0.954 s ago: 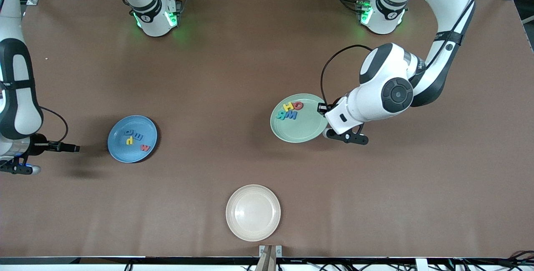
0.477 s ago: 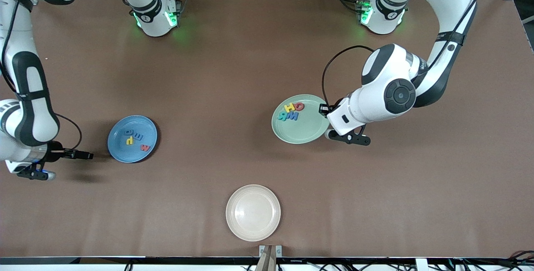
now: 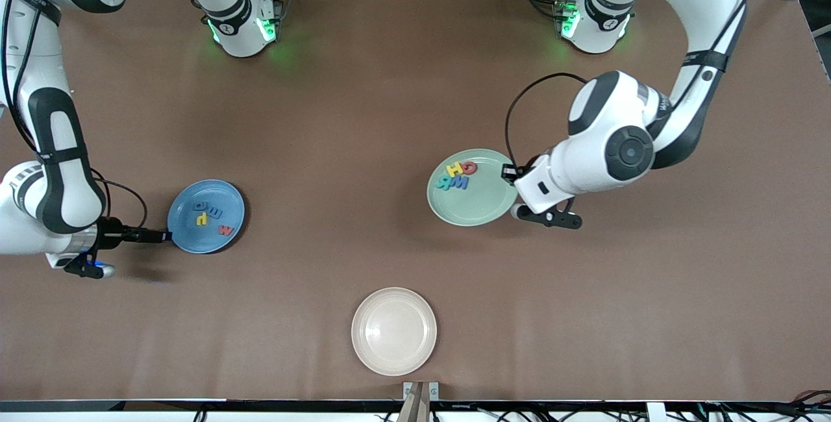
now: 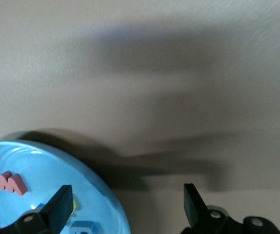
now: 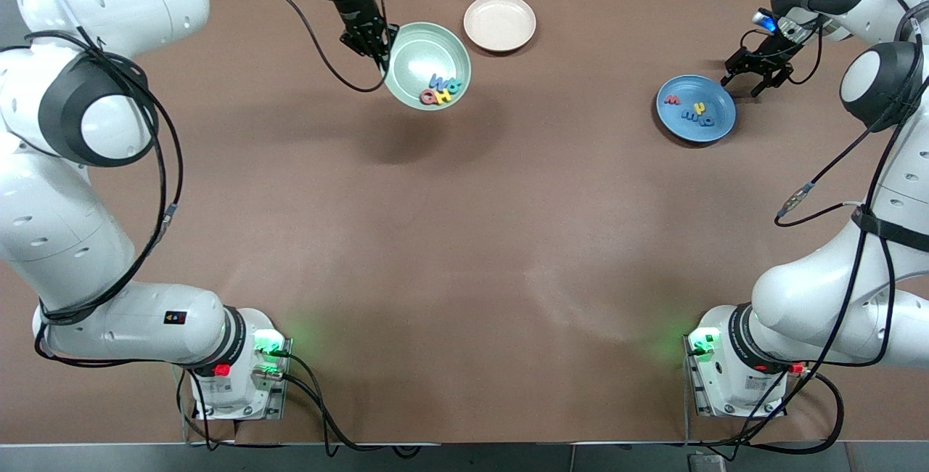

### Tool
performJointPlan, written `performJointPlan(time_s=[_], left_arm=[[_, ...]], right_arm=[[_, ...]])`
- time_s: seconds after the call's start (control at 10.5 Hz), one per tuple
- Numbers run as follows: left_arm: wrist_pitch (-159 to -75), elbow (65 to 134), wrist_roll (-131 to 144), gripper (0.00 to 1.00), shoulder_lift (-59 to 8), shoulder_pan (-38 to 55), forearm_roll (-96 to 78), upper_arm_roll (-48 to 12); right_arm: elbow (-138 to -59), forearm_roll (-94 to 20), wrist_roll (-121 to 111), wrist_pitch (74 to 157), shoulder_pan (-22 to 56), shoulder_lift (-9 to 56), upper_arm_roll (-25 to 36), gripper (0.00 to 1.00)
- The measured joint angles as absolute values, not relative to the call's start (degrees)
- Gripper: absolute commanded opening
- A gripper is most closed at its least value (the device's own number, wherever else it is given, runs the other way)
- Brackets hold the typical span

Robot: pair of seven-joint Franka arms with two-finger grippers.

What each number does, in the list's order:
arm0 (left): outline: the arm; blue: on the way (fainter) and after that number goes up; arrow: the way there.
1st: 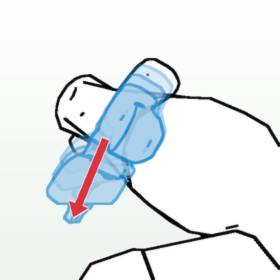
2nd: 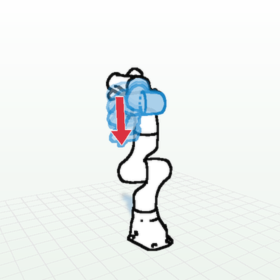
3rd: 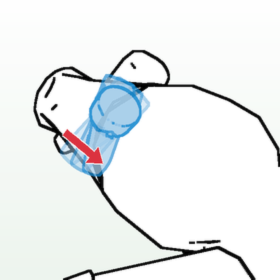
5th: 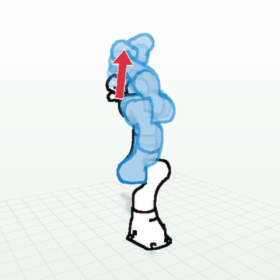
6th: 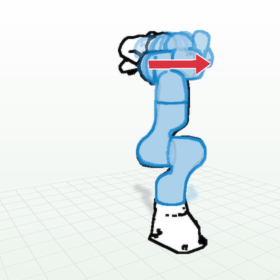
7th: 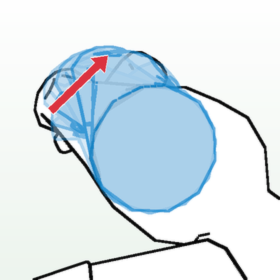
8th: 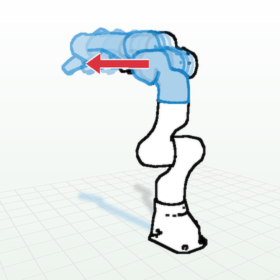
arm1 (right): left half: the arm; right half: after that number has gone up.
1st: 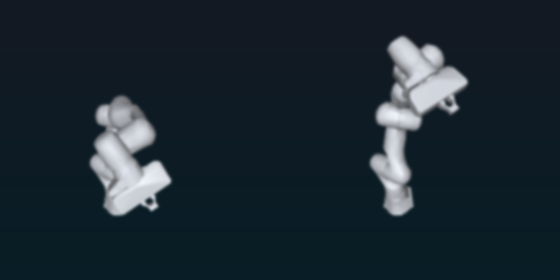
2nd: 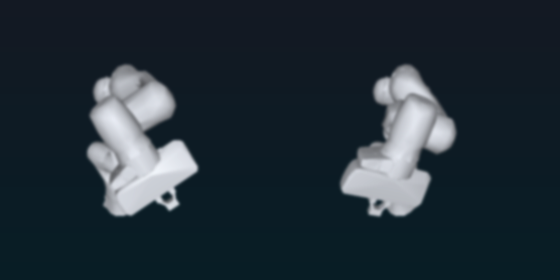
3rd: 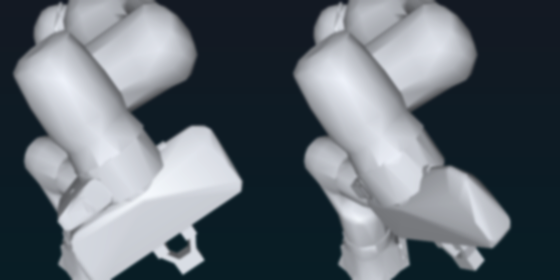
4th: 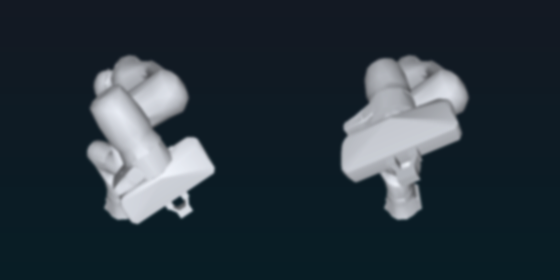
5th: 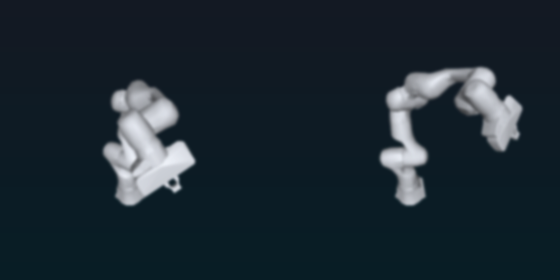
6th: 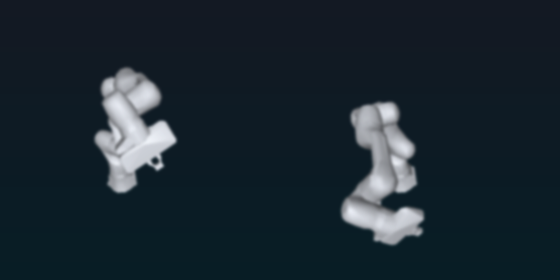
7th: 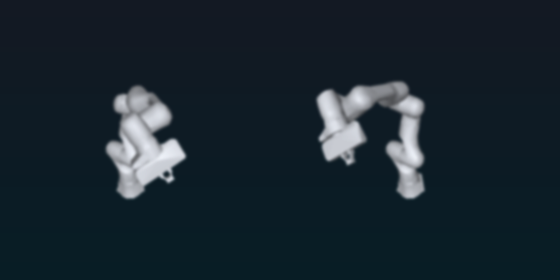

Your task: Sort upper and lower case letters into plates

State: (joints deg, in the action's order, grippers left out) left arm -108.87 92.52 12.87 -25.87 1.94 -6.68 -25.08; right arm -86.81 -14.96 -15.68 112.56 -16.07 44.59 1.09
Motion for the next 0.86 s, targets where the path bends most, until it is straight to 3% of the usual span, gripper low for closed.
performJointPlan(time_s=[0.48,0.57,0.76,0.86], left_arm=[[-113.5,97.6,6.2,0.0,-27.8,-5.1,-7.4,-25.0],[-115.3,99.0,4.4,0.08,-28.2,-6.1,-9.3,-25.0],[-117.2,100.6,2.7,1.0,-28.6,-7.3,-11.9,-25.0],[-117.4,100.6,2.6,1.0,-28.6,-7.3,-12.1,-25.1]], right_arm=[[-91.3,-15.0,-15.7,114.0,-13.0,44.7,1.1,1.0],[-91.3,-15.0,-15.7,114.0,-13.0,44.7,1.2,1.0],[-91.3,-15.0,-15.7,114.0,-13.0,44.6,1.2,1.0],[-91.3,-15.0,-15.7,114.0,-13.0,44.5,1.1,1.0]])
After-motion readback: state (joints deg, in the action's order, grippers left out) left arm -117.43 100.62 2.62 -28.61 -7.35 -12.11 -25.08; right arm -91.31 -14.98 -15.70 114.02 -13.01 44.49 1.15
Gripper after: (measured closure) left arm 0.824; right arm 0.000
